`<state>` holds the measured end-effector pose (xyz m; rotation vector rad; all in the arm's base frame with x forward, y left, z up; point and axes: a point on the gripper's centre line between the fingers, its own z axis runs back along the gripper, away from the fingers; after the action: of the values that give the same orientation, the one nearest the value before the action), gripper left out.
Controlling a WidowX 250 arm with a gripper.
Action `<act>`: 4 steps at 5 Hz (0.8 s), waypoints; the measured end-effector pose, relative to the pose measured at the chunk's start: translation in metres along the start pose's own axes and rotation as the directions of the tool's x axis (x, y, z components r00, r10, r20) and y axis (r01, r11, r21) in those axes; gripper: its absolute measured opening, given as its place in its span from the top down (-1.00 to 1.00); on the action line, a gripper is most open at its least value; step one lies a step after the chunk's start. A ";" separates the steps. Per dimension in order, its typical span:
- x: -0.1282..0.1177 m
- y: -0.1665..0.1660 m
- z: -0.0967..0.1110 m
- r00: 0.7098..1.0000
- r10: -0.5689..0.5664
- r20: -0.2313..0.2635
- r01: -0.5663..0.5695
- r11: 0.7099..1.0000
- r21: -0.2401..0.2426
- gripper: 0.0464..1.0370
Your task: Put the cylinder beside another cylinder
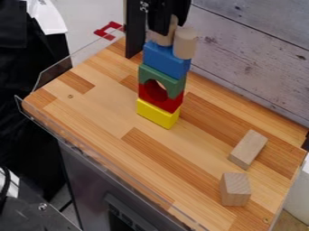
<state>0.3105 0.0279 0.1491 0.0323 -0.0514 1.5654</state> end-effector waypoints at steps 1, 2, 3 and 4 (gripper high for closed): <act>-0.005 0.001 0.000 0.999 0.026 -0.029 -0.026 1.000 0.010 -0.67; -0.004 -0.001 0.001 0.996 0.072 -0.054 -0.072 0.997 -0.001 -0.95; 0.005 0.000 0.001 0.993 0.105 -0.058 -0.105 0.994 -0.001 -0.93; 0.013 0.002 0.001 0.990 0.134 -0.053 -0.134 0.991 0.010 -0.92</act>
<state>0.3082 0.0411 0.1504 -0.0081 -0.0067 1.6999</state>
